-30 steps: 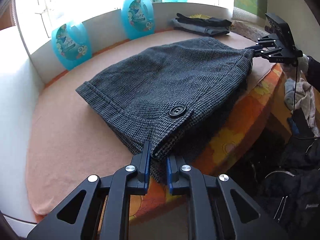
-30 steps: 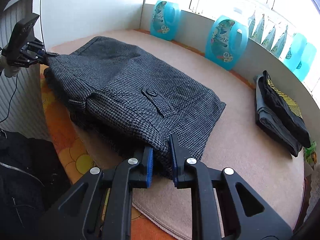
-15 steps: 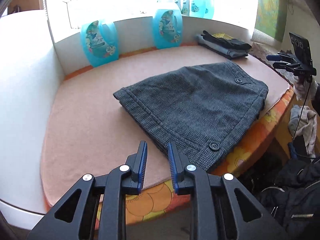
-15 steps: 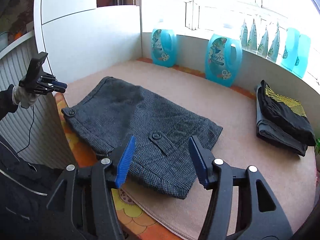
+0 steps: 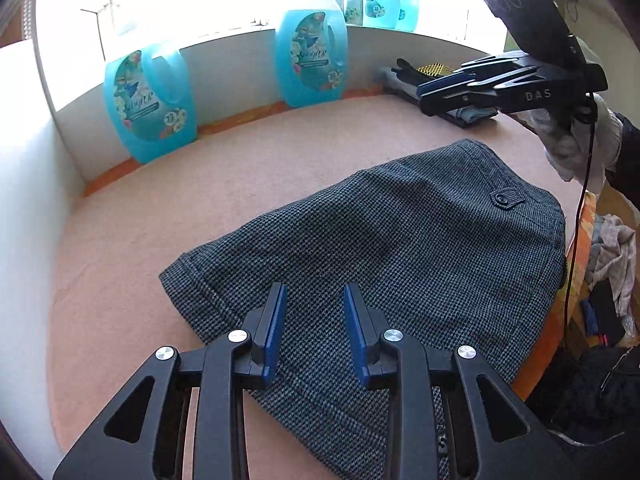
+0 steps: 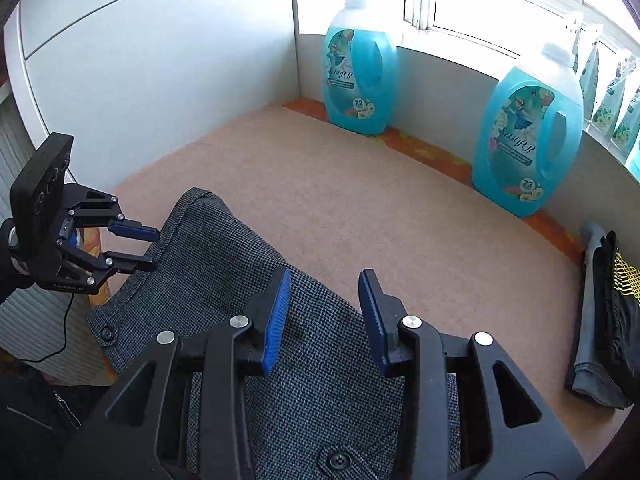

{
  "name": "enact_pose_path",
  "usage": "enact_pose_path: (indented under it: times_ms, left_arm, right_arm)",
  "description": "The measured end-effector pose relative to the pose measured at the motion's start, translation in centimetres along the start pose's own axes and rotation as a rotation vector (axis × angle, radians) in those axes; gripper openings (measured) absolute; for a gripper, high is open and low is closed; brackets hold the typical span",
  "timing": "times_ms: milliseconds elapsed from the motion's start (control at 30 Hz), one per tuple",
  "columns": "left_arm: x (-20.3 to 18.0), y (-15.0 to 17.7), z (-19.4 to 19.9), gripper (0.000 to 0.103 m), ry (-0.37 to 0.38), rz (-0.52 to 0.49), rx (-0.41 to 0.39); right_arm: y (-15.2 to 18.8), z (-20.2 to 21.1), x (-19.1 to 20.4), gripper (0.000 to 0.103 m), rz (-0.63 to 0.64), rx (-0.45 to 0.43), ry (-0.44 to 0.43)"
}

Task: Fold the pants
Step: 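Grasp the folded edge of the pants with the right gripper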

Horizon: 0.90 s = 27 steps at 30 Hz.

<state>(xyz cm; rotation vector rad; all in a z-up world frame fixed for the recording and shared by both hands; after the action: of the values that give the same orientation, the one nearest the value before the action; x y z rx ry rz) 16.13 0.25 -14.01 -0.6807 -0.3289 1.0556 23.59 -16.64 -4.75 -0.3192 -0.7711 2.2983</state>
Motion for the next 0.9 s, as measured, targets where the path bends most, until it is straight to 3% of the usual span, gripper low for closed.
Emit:
enact_pose_path:
  times_ms: [133, 267, 467, 633, 733, 800, 900]
  left_arm:
    - [0.4, -1.4, -0.8, 0.028, -0.025, 0.002, 0.003]
    - [1.3, -3.1, -1.4, 0.028, -0.049, 0.021, -0.009]
    - [0.6, -4.3, -4.5, 0.030, -0.040, -0.009, 0.018]
    - [-0.9, -2.1, -7.1, 0.030, -0.011, -0.083, 0.113]
    - [-1.1, -0.4, -7.7, 0.030, -0.003, -0.102, 0.148]
    - [-0.8, 0.0, -7.5, 0.030, 0.011, -0.081, 0.132]
    - [-0.4, -0.1, -7.2, 0.030, 0.033, -0.043, 0.129]
  right_arm:
    - [0.4, -5.0, -0.1, 0.028, -0.032, 0.064, -0.042]
    - [2.8, -7.0, 1.5, 0.025, -0.025, 0.103, -0.095]
    - [4.8, -7.5, 3.3, 0.024, 0.026, 0.113, -0.114]
    - [4.7, -5.6, 3.5, 0.024, 0.105, 0.123, -0.203]
    - [3.3, -4.7, 1.8, 0.043, 0.082, 0.105, -0.251]
    - [2.4, -5.2, 0.9, 0.067, 0.065, 0.099, -0.287]
    - [1.7, -8.0, 0.8, 0.071, 0.082, 0.132, -0.323]
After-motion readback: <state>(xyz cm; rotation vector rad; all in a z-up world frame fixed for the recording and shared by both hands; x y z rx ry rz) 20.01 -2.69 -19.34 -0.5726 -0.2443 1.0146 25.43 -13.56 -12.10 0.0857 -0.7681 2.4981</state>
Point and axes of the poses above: each gripper's, at about its wrist camera, not at the fingertips, and z roughly against the way its jaws point, x to its left, y to its underside, the point moved 5 cm from there along -z, roughly the way its jaws point, and after that the axes turned 7 degrees about z, right-handed, at the moved point
